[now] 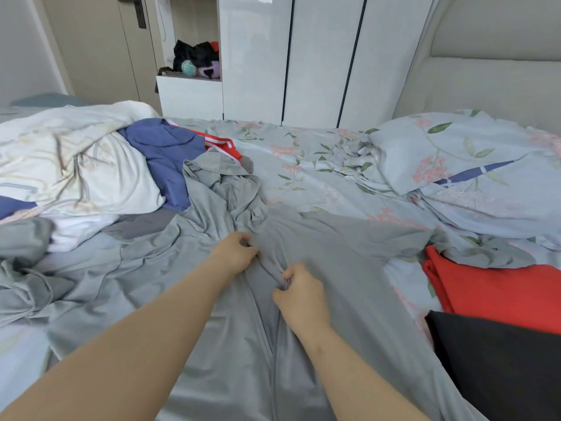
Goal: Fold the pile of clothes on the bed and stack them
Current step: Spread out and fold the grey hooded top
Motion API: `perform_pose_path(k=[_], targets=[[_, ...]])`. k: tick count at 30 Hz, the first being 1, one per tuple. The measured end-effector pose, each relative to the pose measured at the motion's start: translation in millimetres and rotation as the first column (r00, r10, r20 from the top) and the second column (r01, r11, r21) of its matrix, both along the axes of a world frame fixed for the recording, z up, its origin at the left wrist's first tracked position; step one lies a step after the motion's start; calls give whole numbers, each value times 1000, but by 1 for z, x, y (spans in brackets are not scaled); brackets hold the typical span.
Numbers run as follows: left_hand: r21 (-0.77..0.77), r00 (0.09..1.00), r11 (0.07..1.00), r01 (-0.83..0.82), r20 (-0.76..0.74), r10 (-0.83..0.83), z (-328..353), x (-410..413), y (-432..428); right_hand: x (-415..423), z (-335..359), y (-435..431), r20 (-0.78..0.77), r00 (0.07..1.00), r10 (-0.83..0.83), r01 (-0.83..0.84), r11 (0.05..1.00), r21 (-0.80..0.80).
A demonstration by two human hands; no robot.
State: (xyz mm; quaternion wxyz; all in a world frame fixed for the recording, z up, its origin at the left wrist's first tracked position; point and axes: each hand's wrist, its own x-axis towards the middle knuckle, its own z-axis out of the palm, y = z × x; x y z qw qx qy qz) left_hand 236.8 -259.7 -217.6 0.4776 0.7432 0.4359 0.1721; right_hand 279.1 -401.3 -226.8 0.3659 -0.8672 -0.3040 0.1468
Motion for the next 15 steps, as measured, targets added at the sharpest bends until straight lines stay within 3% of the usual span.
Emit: perform_pose_path(k=[3, 7, 8, 10, 12, 15], targets=[[20, 1000, 1000, -4, 28, 3, 0, 10, 1, 2, 1, 1, 7, 1000, 0, 0, 1000, 0], [128, 967, 983, -135, 232, 103, 4, 4, 13, 0, 9, 5, 36, 997, 74, -79, 984, 158], [183, 974, 974, -130, 207, 91, 1, -2, 17, -3, 9, 6, 46, 989, 138, -144, 977, 155], [327, 998, 945, -24, -54, 44, -12, -15, 25, -8, 6, 7, 20, 971, 240, -240, 962, 128], [392, 962, 917, 80, -270, 31, -21, -25, 27, -6, 3, 3, 8, 985, 170, -169, 969, 182], [380, 976, 924, 33, -213, 53, -18, -26, 17, -1, -2, -8, 112, 985, 131, -147, 978, 149]])
